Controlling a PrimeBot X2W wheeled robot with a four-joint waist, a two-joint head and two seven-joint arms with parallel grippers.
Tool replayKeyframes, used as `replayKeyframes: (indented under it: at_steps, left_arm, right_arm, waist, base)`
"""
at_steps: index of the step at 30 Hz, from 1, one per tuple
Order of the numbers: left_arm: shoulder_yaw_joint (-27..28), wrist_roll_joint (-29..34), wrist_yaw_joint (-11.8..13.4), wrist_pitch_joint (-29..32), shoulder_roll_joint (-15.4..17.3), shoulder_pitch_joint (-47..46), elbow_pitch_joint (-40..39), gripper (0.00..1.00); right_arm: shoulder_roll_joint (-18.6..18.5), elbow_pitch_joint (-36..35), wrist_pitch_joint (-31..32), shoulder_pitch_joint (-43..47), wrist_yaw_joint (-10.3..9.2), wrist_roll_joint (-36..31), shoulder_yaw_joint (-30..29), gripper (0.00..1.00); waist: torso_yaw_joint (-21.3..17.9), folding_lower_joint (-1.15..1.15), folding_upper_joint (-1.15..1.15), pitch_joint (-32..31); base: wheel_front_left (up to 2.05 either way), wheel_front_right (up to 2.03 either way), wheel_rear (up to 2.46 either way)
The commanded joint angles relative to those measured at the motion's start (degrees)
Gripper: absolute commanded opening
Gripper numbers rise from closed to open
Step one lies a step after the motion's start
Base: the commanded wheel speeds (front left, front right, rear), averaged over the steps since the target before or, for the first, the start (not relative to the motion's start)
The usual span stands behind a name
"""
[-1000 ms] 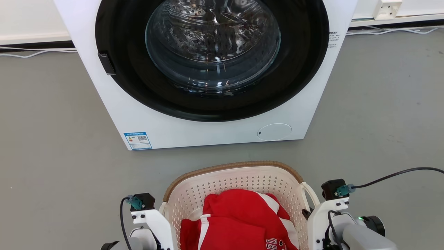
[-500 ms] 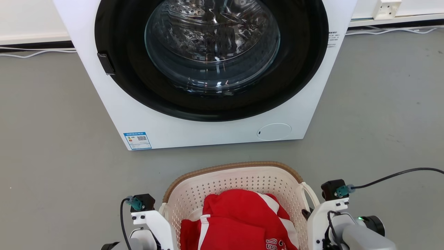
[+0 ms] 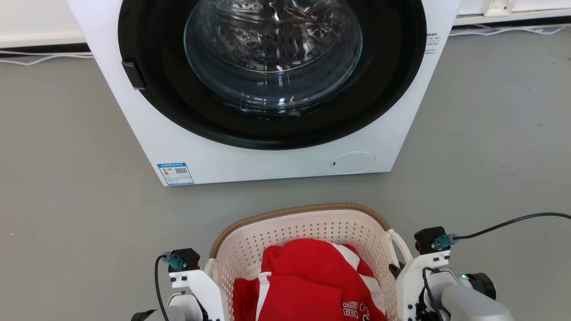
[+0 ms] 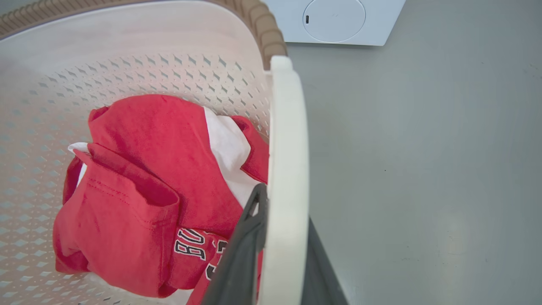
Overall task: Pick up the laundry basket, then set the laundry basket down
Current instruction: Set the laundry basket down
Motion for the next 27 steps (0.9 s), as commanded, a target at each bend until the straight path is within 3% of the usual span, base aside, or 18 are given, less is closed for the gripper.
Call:
replayKeyframes:
  at_steps: [1,27]
  left_arm:
    - [0.45,-0.35,-1.35,-1.14,0.59,-2.75,-0.82,0.0]
    - [0.06,1.19,0.08,-9.97,0.38,-11.73,0.39,0.0]
  right_arm:
    - [-0.42,-0.22,-1.49,-1.44,0.5,0.24,0.91,0.0]
    - [-3.1,-1.03,-9.92,-8.16,0.5,2.71,1.45,0.0]
  waist:
    - [0.04,0.0,0.0,0.72]
    - [1.31,0.0,0.0,16.67]
  base:
    - [0.0,0.0,0.0]
    - [0.0,0.0,0.0]
